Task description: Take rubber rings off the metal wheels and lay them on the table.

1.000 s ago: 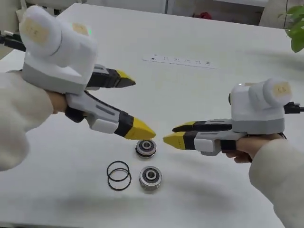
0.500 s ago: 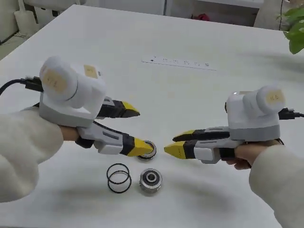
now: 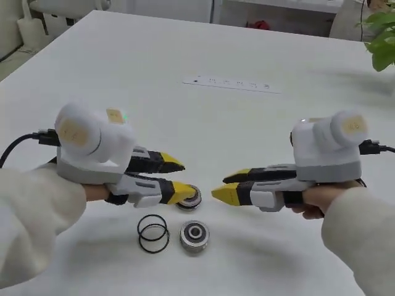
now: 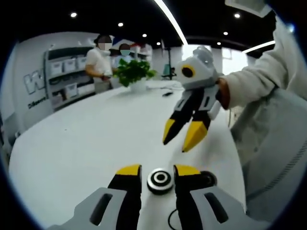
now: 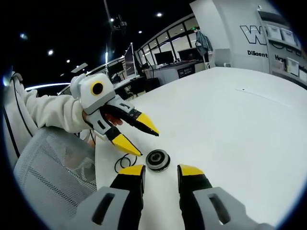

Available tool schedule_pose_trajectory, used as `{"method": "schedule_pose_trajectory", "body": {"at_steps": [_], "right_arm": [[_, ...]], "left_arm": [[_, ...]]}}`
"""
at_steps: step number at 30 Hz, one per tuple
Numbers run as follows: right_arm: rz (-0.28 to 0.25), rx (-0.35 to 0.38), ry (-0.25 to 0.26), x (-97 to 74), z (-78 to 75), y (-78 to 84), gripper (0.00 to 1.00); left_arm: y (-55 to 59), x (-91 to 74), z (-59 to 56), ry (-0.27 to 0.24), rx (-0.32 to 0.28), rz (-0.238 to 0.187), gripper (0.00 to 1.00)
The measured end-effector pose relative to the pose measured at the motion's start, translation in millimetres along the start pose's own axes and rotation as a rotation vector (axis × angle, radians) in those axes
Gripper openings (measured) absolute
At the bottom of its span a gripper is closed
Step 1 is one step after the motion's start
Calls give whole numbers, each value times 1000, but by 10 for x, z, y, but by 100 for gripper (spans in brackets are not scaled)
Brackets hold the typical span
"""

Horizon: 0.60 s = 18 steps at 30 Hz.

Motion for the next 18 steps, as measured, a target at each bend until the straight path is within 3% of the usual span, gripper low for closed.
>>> {"method": "schedule_pose_trajectory", "body": {"at_steps": [10, 18], "right_arm": [[0, -7, -9, 13, 14, -7, 24], [13, -10, -16, 30, 33, 27, 24]], "left_arm": [[48, 26, 15, -21, -19, 0, 14], [200, 99, -62, 4, 6, 61, 14]]}}
Point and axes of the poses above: the centre of the closed fingertips' face, and the gripper's own axes: x roughly forward along the fingers, z roughly to its left, y roughly out of its underside, the point moved 1 cm from there along -x, roughly backward along the fingers, and after that the axes turned 9 degrees about -z, right-handed, at the moved point
